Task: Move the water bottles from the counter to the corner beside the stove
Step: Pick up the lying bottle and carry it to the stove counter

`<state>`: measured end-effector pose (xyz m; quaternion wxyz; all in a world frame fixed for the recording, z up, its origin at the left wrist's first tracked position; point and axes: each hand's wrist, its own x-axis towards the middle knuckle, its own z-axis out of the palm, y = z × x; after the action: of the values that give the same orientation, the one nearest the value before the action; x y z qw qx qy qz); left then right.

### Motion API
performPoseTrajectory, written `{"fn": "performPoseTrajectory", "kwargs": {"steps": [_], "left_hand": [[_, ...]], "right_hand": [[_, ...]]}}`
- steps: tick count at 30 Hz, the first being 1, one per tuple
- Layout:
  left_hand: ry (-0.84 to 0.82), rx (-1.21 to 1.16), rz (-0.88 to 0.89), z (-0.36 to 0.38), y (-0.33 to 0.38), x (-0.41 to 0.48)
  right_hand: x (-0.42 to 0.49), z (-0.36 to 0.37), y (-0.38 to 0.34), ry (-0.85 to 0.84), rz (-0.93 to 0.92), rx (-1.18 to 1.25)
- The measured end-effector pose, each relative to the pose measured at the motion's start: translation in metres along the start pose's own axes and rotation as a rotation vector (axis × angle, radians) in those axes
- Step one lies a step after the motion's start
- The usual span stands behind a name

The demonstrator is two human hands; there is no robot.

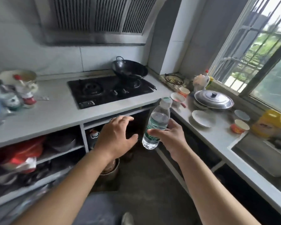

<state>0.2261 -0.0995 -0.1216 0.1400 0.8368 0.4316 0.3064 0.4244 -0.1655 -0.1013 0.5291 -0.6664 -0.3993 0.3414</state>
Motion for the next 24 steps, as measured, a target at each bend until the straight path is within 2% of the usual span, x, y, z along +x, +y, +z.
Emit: {"fn": "performPoseTrajectory", "kwargs": {"steps": [13,24], "left_hand": [[0.143,0.224,-0.324,-0.037,-0.119,0.055],[0.257,0.288,-0.602,-0.089,-0.227,0.026]], "right_hand": [[0.157,0.153,-0.011,-0.364,-0.062,-0.038],[0.189,0.304,-0.023,-0.550,-0.051,-0.111]]}}
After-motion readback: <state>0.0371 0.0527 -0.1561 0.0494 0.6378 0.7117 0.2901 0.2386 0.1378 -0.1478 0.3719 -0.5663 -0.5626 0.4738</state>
